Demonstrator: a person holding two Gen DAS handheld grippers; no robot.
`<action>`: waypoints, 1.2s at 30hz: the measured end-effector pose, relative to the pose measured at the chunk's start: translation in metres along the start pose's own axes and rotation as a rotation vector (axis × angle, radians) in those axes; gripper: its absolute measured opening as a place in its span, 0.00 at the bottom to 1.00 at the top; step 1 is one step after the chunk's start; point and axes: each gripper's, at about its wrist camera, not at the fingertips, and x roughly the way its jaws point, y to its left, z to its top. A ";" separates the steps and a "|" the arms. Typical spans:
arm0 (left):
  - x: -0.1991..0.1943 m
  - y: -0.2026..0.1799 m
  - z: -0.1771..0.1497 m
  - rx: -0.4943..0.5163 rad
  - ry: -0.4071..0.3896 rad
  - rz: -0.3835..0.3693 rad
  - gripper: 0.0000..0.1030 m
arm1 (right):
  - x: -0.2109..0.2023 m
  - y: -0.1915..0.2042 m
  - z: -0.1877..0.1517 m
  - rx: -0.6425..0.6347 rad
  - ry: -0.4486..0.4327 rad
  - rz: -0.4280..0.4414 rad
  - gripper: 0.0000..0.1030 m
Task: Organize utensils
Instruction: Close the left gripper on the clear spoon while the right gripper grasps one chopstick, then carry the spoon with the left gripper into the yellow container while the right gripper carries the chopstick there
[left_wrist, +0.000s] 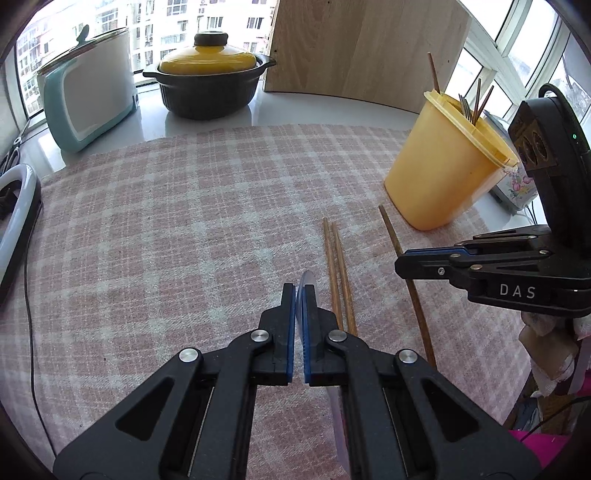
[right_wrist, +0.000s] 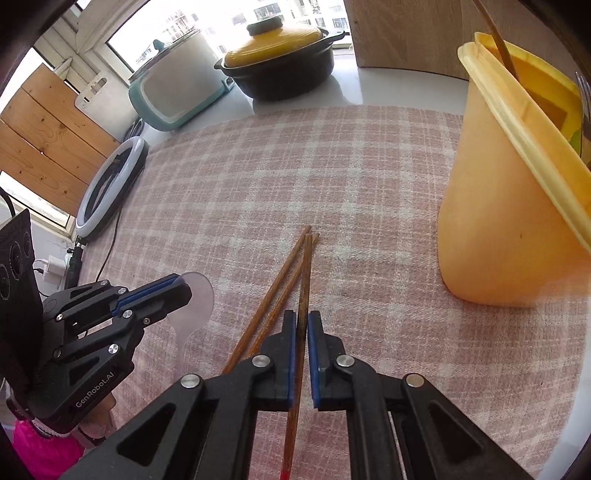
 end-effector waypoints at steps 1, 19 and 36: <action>-0.006 -0.001 0.001 0.000 -0.013 -0.003 0.00 | -0.006 0.002 -0.001 -0.006 -0.016 0.010 0.03; -0.098 -0.033 0.044 -0.005 -0.318 0.000 0.00 | -0.132 0.013 -0.003 -0.095 -0.305 0.018 0.03; -0.078 -0.088 0.110 -0.008 -0.434 -0.053 0.00 | -0.218 -0.043 0.003 -0.055 -0.404 0.028 0.03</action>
